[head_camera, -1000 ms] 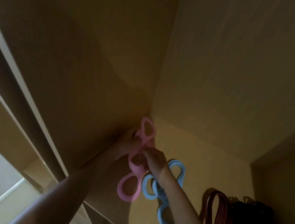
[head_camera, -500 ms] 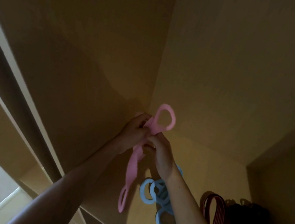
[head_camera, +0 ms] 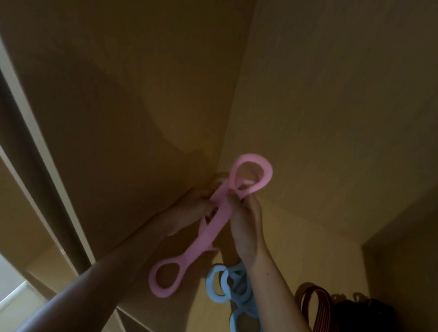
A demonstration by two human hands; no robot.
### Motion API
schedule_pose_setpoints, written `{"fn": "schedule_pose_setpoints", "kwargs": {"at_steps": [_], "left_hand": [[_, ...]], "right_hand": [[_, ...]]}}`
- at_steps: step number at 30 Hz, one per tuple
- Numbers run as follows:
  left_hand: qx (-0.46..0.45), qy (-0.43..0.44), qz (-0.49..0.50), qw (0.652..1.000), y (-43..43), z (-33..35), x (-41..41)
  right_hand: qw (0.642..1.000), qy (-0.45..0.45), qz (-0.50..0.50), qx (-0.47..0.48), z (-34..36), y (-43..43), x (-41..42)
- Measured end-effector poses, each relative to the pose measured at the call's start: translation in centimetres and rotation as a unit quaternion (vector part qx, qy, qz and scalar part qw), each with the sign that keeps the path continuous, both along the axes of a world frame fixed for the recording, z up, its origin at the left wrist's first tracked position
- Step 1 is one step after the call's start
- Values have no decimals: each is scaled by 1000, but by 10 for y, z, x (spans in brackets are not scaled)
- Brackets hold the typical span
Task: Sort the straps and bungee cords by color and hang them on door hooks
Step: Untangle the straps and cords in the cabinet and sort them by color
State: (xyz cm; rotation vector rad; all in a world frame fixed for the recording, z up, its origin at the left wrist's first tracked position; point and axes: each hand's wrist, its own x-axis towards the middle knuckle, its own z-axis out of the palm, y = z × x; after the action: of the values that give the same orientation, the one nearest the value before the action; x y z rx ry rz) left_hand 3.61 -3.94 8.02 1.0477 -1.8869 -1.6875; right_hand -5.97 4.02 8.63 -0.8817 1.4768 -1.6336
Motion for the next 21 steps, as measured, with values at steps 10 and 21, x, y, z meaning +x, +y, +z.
{"fn": "schedule_pose_setpoints", "kwargs": {"at_steps": [10,21], "left_hand": [[-73,-114,52,989,5,-26,15],[-9,-152,-26,988,11,-14,10]], "right_hand": [[1000,-1,-19,-24,12,-1,-11],[981,-182,30,-58,24,-5,-5]]}}
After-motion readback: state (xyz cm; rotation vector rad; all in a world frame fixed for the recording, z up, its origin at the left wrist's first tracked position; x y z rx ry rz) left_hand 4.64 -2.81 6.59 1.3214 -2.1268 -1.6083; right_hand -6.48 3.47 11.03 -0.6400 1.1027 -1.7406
